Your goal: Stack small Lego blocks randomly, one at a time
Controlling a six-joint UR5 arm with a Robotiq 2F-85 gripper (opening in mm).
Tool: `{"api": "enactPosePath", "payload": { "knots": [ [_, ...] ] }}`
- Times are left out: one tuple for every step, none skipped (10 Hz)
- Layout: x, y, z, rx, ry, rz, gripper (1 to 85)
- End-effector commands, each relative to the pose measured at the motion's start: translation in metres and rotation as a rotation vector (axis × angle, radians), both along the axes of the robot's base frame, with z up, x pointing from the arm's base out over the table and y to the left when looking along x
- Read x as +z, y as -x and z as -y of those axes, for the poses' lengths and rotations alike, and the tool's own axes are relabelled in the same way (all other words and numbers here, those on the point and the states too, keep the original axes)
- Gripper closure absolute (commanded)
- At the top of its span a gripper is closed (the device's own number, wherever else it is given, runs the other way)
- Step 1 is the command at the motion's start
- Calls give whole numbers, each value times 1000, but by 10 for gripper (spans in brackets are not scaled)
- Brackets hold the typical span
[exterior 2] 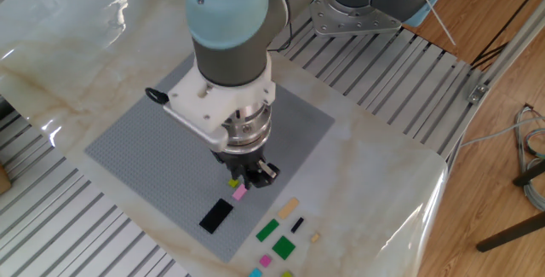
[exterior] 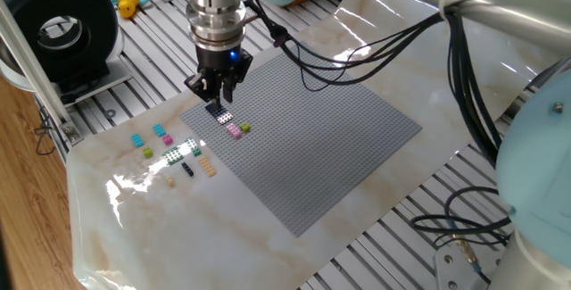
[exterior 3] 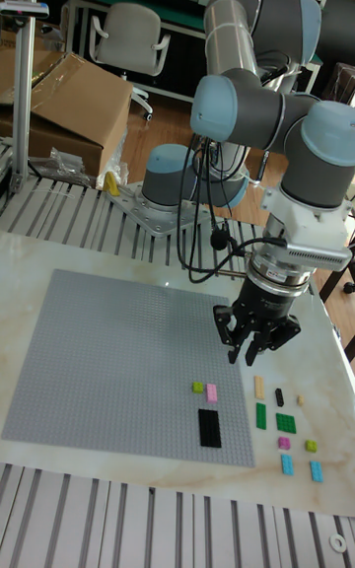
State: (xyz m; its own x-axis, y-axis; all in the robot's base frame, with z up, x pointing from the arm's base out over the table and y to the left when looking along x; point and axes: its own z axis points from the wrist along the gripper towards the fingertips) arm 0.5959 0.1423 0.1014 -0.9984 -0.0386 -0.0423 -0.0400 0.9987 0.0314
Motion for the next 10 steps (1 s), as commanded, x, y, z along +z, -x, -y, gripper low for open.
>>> {"api": "enactPosePath", "payload": {
  "knots": [
    [1,-2,-11,38,-26,3,563],
    [2,-3,-17,40,-47,8,563],
    [1,0,-16,37,-45,-5,563],
    [-7,-4,-18,36,-20,-4,560],
    [-14,-12,-34,18,-44,5,543],
    [-20,-14,-49,0,-52,-10,520],
    [-23,-11,-62,-31,-53,-40,517],
    [-24,-9,-60,-41,-47,-48,530],
    [-23,-9,-63,-29,-59,-48,533],
    [-23,-9,-65,-24,-67,-49,530]
  ]
}}
